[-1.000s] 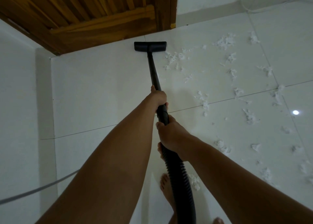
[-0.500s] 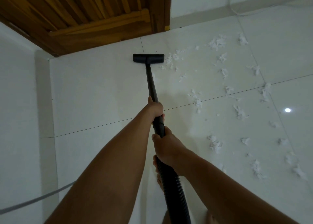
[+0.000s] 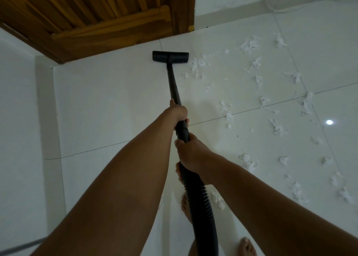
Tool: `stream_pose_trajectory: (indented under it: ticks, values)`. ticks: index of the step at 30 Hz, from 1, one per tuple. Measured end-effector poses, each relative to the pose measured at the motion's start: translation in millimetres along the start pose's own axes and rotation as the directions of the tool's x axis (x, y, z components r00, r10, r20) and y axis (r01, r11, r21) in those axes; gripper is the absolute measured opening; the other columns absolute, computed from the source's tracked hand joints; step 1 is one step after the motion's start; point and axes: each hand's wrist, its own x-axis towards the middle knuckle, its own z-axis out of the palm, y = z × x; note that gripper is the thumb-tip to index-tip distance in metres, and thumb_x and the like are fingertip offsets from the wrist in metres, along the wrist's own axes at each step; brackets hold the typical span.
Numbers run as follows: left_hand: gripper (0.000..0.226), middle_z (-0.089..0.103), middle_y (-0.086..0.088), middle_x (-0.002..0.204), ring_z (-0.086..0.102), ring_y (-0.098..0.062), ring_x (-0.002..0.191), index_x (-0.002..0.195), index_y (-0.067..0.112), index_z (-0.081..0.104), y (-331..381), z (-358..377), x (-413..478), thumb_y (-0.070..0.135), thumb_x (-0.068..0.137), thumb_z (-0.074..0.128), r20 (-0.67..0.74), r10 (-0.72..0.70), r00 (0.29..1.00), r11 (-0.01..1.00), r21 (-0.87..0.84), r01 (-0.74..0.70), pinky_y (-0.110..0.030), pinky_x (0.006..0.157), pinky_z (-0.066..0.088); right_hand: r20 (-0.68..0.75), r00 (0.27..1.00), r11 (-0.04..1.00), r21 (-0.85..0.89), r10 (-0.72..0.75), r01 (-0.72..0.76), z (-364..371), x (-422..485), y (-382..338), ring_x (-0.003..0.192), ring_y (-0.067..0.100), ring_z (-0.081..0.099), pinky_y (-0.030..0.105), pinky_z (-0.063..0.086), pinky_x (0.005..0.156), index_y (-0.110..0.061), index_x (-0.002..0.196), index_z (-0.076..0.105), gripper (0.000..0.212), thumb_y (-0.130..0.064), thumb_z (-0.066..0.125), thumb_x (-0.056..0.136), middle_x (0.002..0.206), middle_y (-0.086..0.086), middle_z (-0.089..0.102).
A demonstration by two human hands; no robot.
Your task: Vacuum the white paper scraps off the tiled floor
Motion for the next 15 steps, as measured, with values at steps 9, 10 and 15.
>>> stream_pose_trajectory:
  ticks: [9,10,15]
  values:
    - [0.074,0.054,-0.013,0.085,0.049,-0.014,0.063,0.161,0.045,-0.004,27,-5,11,0.012,0.108,0.035,0.007,0.027,1.000,0.997,0.066,-0.027,-0.031,0.082,0.053,0.005,1.000,0.998,0.054,-0.027,0.027,0,20,-21,0.052,0.020,0.054,0.028,0.050,0.048,-0.032,0.148,0.035,0.041,-0.027,0.040,0.108,0.078,0.013,0.057]
    - [0.074,0.054,-0.013,0.085,0.050,-0.014,0.063,0.161,0.045,-0.004,30,-5,13,0.012,0.108,0.035,0.008,0.028,1.000,0.997,0.075,-0.029,-0.031,0.082,0.053,0.005,1.000,0.998,0.056,-0.029,0.028,0,21,-23,0.052,0.020,0.054,0.029,0.051,0.048,-0.032,0.148,0.035,0.041,-0.027,0.040,0.107,0.078,0.013,0.057]
    - [0.072,0.056,-0.014,0.084,0.052,-0.015,0.064,0.162,0.042,0.002,40,-6,20,0.011,0.107,0.036,0.002,0.040,0.999,0.995,0.095,-0.040,-0.032,0.080,0.053,0.005,1.000,0.998,0.057,-0.029,0.029,-1,28,-34,0.051,0.021,0.054,0.028,0.051,0.047,-0.031,0.148,0.035,0.041,-0.026,0.040,0.107,0.081,0.015,0.058]
